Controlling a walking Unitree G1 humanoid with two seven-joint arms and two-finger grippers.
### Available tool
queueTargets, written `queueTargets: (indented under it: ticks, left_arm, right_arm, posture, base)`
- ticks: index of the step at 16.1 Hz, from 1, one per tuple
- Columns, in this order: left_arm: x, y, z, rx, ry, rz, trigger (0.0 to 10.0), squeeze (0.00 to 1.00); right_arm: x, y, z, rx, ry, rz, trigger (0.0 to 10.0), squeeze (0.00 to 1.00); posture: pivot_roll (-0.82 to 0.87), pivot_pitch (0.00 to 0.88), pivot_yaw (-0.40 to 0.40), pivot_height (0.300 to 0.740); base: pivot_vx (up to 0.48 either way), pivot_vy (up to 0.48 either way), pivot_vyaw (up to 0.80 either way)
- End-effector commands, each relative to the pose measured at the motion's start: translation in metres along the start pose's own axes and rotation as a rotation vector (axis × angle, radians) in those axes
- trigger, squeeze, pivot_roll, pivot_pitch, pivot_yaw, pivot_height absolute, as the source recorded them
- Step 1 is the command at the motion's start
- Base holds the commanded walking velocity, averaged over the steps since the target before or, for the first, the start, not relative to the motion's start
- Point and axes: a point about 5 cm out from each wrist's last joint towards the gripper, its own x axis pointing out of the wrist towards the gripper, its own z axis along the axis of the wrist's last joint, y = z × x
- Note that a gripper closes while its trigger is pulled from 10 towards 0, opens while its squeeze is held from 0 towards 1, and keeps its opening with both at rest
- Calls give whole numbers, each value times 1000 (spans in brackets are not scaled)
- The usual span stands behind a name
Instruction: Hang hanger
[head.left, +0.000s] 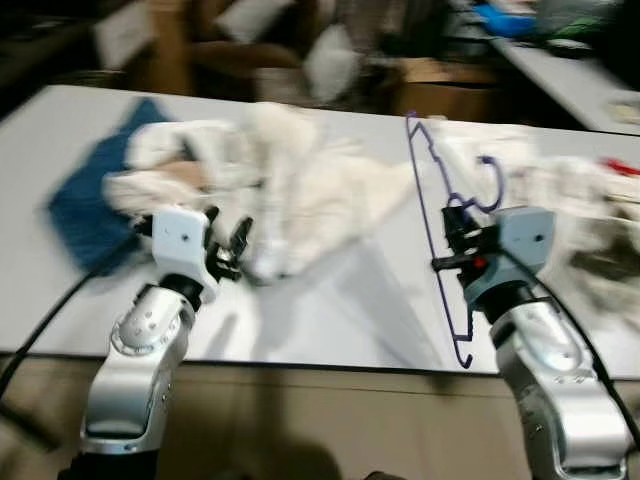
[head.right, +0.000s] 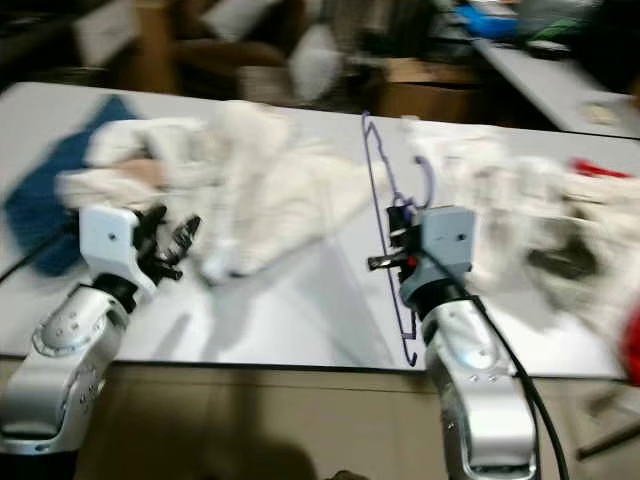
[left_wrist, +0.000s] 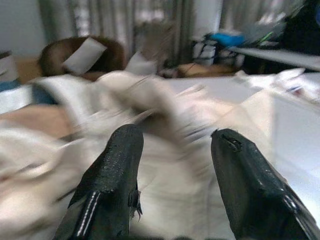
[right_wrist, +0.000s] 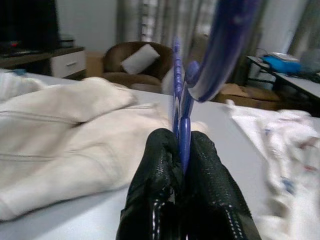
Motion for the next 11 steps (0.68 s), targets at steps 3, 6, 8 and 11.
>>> queueTargets:
  ticks: [3, 6, 8, 11]
  left_arm:
    - [1, -4, -5, -2, 22, -25, 10000, 0]
    - [8, -3, 2, -3, 2, -11, 10000, 0]
    - [8, -2, 3, -2, -4, -9, 10000, 0]
    - [11, -4, 2, -1, -8, -6, 10000, 0]
  right_arm:
    - [3, 0, 3, 40, -16, -6, 10000, 0]
    - [1, -5, 6, 15, -48, -30, 10000, 0]
    - [7, -5, 12, 38, -76, 5, 10000, 0]
    - [3, -5, 11, 73, -62, 14, 10000, 0]
  posture:
    - [-108, 0, -31, 740]
    - [-91, 0, -39, 740]
    - [-94, 0, -43, 740]
    - [-95, 0, -45, 740]
  base:
    - [0, -386, -723]
    - [0, -386, -531]
    - [0, -382, -584]
    - [0, -381, -192]
